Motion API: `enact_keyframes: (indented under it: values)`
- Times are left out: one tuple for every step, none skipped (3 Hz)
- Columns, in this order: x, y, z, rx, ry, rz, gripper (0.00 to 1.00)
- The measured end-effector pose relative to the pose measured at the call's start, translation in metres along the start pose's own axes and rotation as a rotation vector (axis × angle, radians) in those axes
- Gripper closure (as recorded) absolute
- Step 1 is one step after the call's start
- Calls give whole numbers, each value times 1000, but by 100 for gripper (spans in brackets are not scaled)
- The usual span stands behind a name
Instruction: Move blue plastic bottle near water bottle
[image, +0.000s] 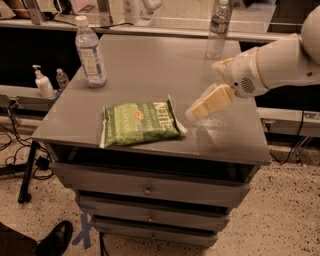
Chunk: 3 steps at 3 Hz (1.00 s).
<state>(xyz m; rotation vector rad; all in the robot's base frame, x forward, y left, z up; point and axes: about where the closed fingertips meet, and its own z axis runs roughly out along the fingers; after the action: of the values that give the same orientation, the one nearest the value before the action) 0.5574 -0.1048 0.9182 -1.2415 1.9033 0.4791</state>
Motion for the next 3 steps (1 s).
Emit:
enact_keyframes:
  values:
    - [0, 1, 0, -1, 3, -2, 0]
    - [-3, 2, 1, -1, -27, 6, 0]
    - [-21, 2, 29, -11, -111, -3, 0]
